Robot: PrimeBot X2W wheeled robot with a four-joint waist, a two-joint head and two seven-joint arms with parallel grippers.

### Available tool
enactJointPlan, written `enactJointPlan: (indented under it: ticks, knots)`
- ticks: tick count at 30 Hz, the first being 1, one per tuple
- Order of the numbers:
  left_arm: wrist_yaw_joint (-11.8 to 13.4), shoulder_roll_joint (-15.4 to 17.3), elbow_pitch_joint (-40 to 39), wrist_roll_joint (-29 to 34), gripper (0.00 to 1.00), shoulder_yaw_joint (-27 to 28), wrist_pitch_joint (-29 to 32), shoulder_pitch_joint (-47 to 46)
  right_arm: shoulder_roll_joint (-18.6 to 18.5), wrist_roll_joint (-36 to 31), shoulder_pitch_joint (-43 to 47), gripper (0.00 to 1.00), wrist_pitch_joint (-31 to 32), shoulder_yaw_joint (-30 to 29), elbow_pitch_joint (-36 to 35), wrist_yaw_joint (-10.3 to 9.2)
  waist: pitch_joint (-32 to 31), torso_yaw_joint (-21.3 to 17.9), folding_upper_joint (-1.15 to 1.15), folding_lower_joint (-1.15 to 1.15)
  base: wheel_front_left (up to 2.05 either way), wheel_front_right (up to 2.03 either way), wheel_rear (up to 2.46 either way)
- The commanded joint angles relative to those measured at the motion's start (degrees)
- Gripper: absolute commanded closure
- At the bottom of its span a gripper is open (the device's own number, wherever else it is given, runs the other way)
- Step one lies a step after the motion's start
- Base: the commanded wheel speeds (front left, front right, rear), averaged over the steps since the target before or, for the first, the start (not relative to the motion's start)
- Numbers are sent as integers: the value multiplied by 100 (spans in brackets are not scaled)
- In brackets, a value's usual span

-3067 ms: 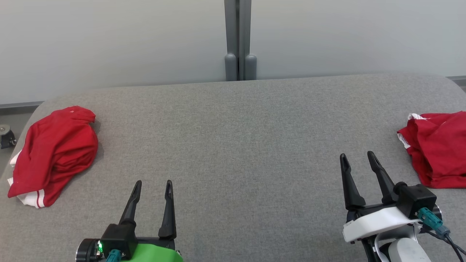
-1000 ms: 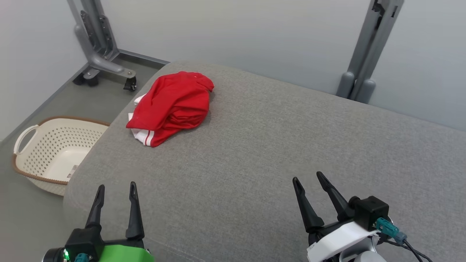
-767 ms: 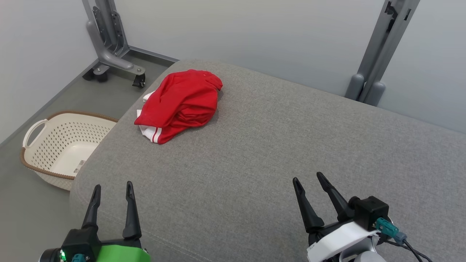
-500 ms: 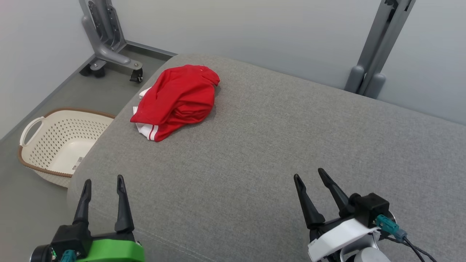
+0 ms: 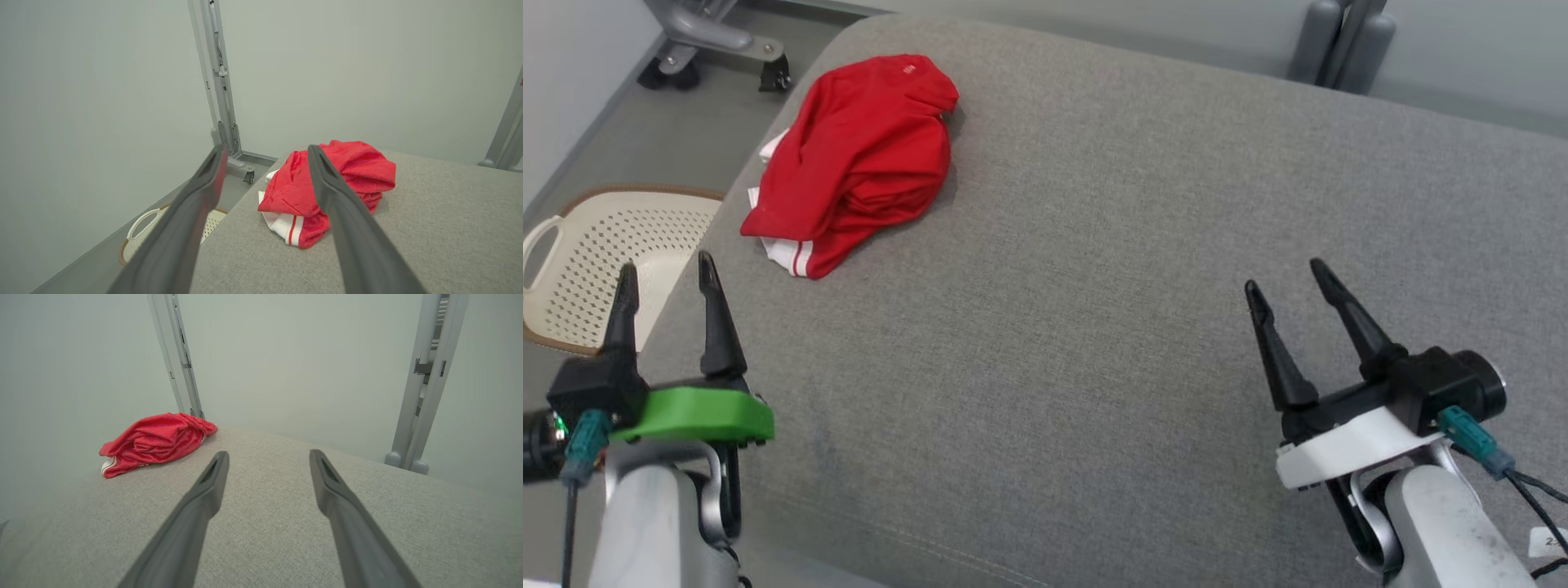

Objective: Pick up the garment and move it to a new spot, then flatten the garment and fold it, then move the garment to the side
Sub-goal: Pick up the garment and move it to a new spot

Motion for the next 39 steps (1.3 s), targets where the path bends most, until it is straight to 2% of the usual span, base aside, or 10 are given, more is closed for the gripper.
enactJointPlan:
  ticks: [1, 5, 13, 17, 23, 31, 32, 33, 34, 39]
  knots:
    - [-111, 97, 224, 30, 0, -2, 1, -280, -109, -48, -102, 0, 56, -51, -129, -9, 694, -334, 0, 0, 0, 0, 0]
    - [-359, 410, 1182, 32, 0, -109, 43, -1099, -321, -96, -190, 0, 225, -134, -474, -9, 1011, -418, 0, 0, 0, 0, 0]
    - [-542, 742, 2910, -353, 0, -125, 851, -2466, -516, -80, -151, 0, 465, -176, -923, -9, 1444, -580, 0, 0, 0, 0, 0]
    - [-579, 860, 3581, -586, 0, -48, 1353, -2992, -604, -64, -151, 0, 535, -162, -1051, -9, 1620, -667, 0, 0, 0, 0, 0]
    - [-547, 1031, 4341, -657, 0, -54, 1683, -3512, -627, -83, -83, 0, 518, -207, -1101, -9, 1828, -762, 0, 0, 0, 0, 0]
    - [-541, 1094, 5100, -830, 0, -18, 2031, -3961, -657, -5, -98, 0, 499, -155, -1125, -9, 1936, -844, 0, 0, 0, 0, 0]
    - [-547, 1101, 5194, -820, 56, -50, 2085, -3993, -661, -14, -92, 0, 497, -158, -1115, -9, 1941, -845, 0, 0, 0, 0, 0]
    - [-552, 1127, 5266, -788, 95, -85, 2111, -4020, -664, -18, -96, 0, 504, -157, -1103, -9, 1943, -847, 0, 0, 0, 0, 0]
    - [-555, 1151, 5320, -756, 100, -121, 2097, -4032, -663, -20, -105, 0, 504, -152, -1089, -9, 1938, -848, 0, 0, 0, 0, 0]
    - [-528, 1253, 5397, -792, 100, -108, 1617, -4076, -591, 22, -159, 0, 435, -110, -957, -9, 1769, -848, 0, 0, 0, 0, 0]
